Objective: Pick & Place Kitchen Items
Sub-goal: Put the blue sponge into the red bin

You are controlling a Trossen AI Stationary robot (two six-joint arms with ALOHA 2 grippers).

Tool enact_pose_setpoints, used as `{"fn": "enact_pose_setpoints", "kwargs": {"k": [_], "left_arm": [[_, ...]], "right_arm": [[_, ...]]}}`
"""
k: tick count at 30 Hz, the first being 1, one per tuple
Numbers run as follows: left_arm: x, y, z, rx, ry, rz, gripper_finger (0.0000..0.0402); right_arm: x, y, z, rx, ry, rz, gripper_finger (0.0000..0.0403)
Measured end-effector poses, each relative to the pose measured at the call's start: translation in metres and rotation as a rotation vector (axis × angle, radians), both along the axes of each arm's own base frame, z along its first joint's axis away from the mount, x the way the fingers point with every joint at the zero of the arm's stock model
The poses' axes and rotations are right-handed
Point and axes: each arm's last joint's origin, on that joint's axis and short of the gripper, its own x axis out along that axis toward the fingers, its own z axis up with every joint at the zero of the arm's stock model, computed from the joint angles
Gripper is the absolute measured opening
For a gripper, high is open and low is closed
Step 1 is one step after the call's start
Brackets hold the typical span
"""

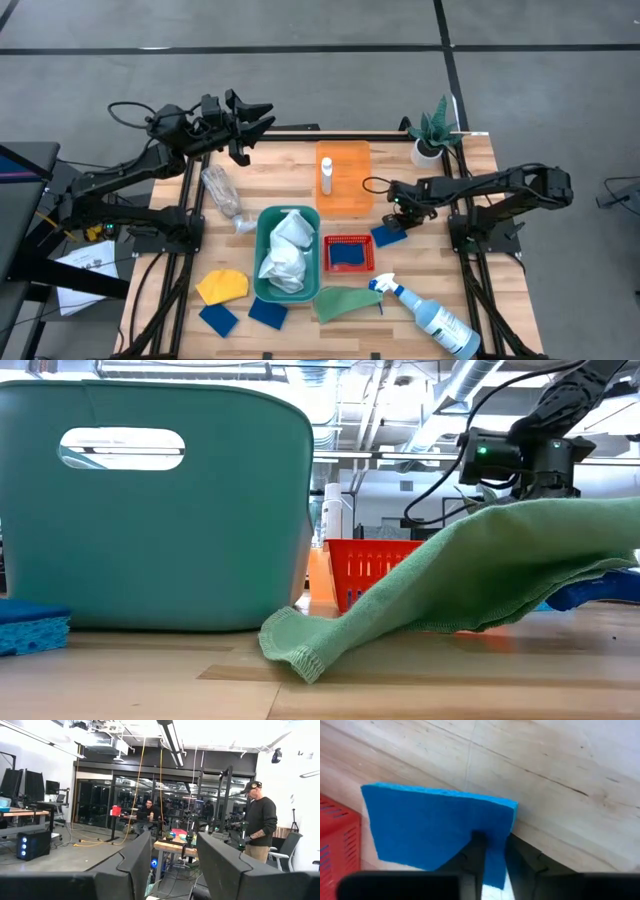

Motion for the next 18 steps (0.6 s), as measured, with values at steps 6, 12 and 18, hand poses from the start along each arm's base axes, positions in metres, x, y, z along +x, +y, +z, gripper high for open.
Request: {"fn": "enact_pose_setpoints", "kwargs": {"k": [6,12,18], "left_arm": [[0.000,0.000,0.000,-0.001,0.000,0.000,0.0153],[0.000,0.000,0.000,-0.002,0.000,-0.001,0.0151],[0.000,0.000,0.000,-0.001,0.001,-0.001,0.0144]], "right_arm": [[0.001,0.007,0.000,0.001,-0.002,0.035,0.0006],[0.003,0.020,0.000,0.017,0.010,0.046,0.0004],[0.004,0.039,0.000,0.040,0.033,0.038,0.0002]]}}
